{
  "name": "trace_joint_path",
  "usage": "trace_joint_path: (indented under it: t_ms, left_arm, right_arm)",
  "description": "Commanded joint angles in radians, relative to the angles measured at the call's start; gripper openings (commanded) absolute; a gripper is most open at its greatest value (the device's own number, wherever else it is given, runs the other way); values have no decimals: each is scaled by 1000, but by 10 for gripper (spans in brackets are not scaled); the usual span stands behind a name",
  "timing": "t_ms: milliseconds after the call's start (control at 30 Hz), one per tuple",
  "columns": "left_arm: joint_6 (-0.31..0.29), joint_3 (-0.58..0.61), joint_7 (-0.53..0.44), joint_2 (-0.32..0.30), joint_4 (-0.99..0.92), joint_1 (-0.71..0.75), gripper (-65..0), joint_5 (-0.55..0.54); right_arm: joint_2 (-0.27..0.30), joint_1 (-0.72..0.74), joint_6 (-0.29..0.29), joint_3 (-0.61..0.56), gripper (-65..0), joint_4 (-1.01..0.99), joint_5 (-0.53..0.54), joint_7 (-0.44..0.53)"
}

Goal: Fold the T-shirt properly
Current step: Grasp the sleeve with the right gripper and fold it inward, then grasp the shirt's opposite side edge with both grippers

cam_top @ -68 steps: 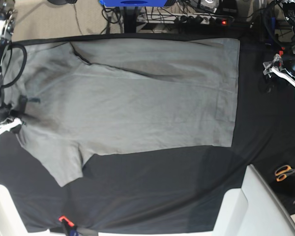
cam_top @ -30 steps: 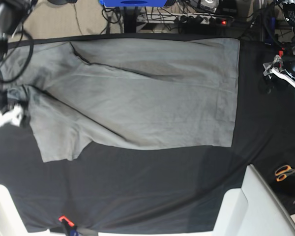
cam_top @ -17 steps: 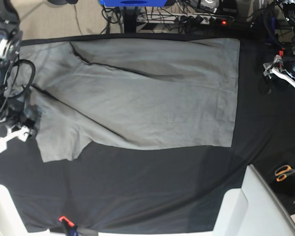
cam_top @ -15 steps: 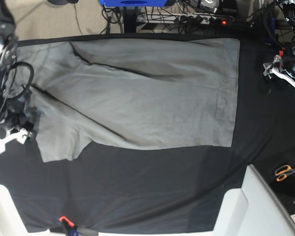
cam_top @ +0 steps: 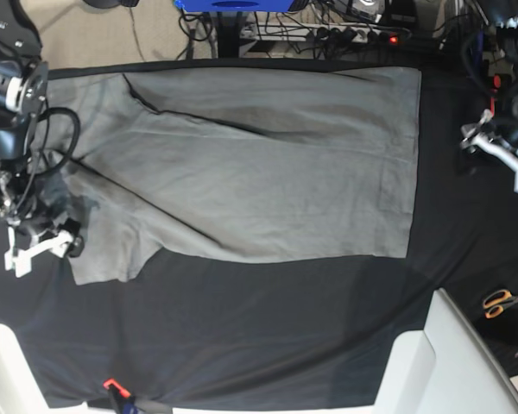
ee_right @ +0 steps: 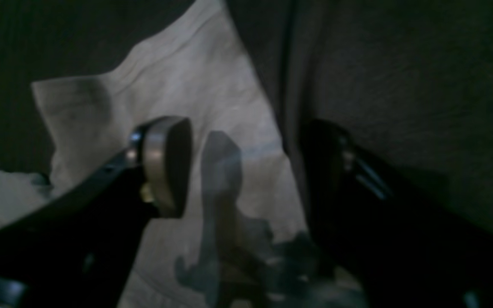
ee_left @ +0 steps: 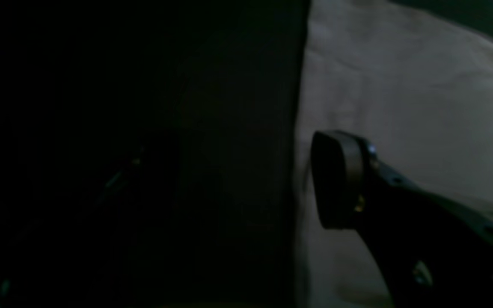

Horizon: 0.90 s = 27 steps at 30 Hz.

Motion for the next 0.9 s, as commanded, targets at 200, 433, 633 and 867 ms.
trace_joint_path:
  t_ms: [200,433,633,867]
  left_arm:
    - [-6,87,-19,16,-43,-157,-193,132]
    - [-8,91,-22,17,-265,-349,-193,235]
    - [-3,245,-163,17,-427,-441,-184,281]
    - [60,239,-260,25,-646,-553,-189,280]
  right_arm:
    - [-13,1,6,-48,-384,15,-10,-64]
    - [-9,7,6,-48,-611,24,-7,-60]
    - [-9,9,6,-50,-644,54,-7,-60]
    - [-7,10,6,-52,-645,54,-9,-60]
